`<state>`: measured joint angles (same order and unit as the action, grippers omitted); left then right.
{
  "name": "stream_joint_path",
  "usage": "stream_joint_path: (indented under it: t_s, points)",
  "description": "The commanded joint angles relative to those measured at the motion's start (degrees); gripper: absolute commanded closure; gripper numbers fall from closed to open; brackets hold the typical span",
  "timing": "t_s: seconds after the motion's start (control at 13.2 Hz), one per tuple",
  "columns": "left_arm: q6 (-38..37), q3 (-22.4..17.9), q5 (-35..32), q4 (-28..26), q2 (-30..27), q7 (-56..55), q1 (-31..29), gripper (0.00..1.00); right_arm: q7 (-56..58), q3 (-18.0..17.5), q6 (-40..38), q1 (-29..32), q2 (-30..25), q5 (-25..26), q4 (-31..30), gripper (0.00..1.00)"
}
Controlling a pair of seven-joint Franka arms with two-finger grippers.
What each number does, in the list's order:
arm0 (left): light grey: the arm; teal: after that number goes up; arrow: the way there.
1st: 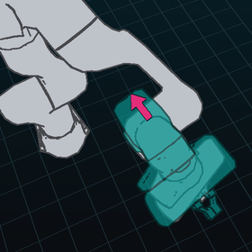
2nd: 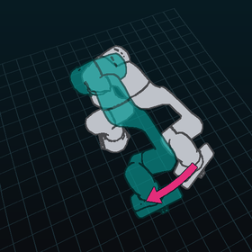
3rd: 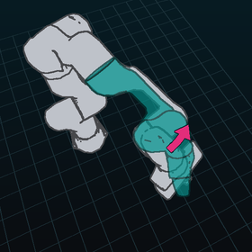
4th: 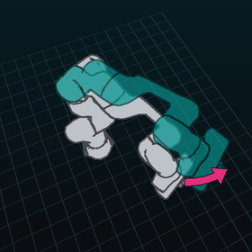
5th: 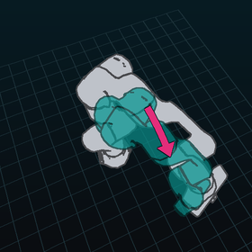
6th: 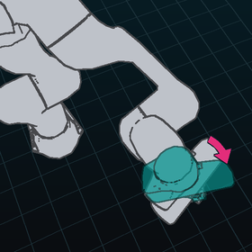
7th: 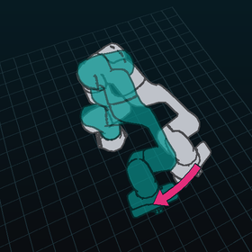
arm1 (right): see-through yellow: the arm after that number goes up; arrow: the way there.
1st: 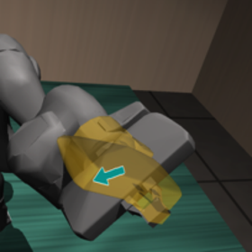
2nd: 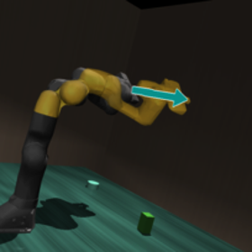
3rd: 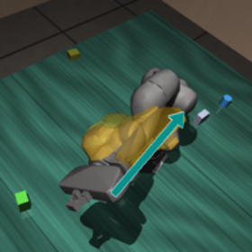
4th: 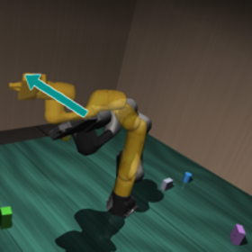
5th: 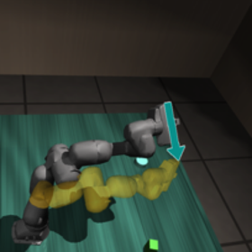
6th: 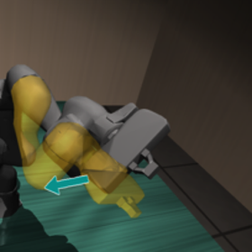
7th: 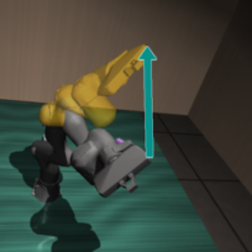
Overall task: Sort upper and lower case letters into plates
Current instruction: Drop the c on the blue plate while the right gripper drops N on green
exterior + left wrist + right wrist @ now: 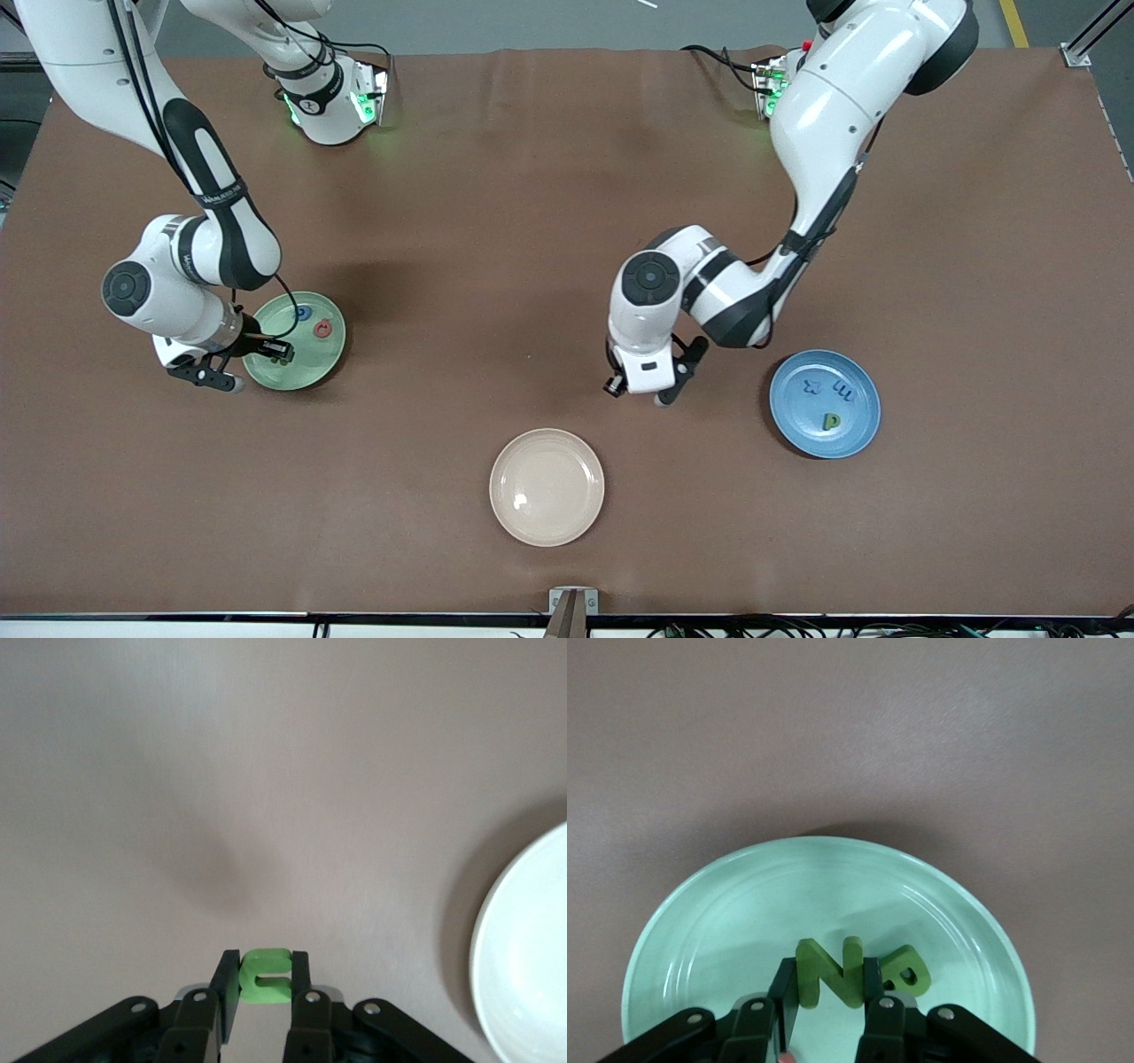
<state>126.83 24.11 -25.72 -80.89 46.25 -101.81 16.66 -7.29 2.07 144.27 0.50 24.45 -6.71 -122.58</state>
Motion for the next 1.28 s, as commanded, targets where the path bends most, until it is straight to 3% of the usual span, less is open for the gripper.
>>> stream_joint_path:
  t_s: [0.0,0.23,0.3,0.38,0.45,0.53,0.91,1.21]
  points:
    - [-3.94,0.59,-0.30,-0.94,-3.35,7.64,-3.28,0.99,0.17,-0.75,0.58,0.55,0.33,0.29,-0.20,0.98]
    - [-6.14,0.76,-0.21,-0.94,-5.20,16.88,-6.80,0.99,0.17,-0.84,0.31,0.29,0.60,0.29,-0.20,0.98]
    - [-7.20,0.76,-0.12,-1.02,-6.07,19.52,-7.33,0.99,0.17,-0.84,-0.04,0.29,0.60,0.29,-0.11,0.90]
    - [-8.34,0.76,-0.12,-1.11,-6.60,22.42,-8.21,0.99,0.17,-0.84,-0.13,0.38,0.60,0.29,0.06,0.57]
    - [-9.39,0.85,0.22,-1.20,-7.31,25.49,-9.35,0.99,0.09,-0.84,-0.13,0.46,0.60,0.29,0.15,0.06]
    - [-9.75,1.72,2.40,-1.46,-7.83,29.61,-11.62,0.98,0.09,-0.84,-0.13,0.47,0.60,0.29,0.15,0.00]
    - [-12.74,6.12,3.74,-4.18,-8.72,43.61,-21.47,0.98,0.44,-0.84,-0.48,0.29,0.25,0.29,1.20,0.00]
    - [-12.13,6.21,3.04,-6.64,-7.84,49.68,-25.87,0.98,1.48,-0.67,-13.00,0.29,-1.07,0.91,8.12,0.00]
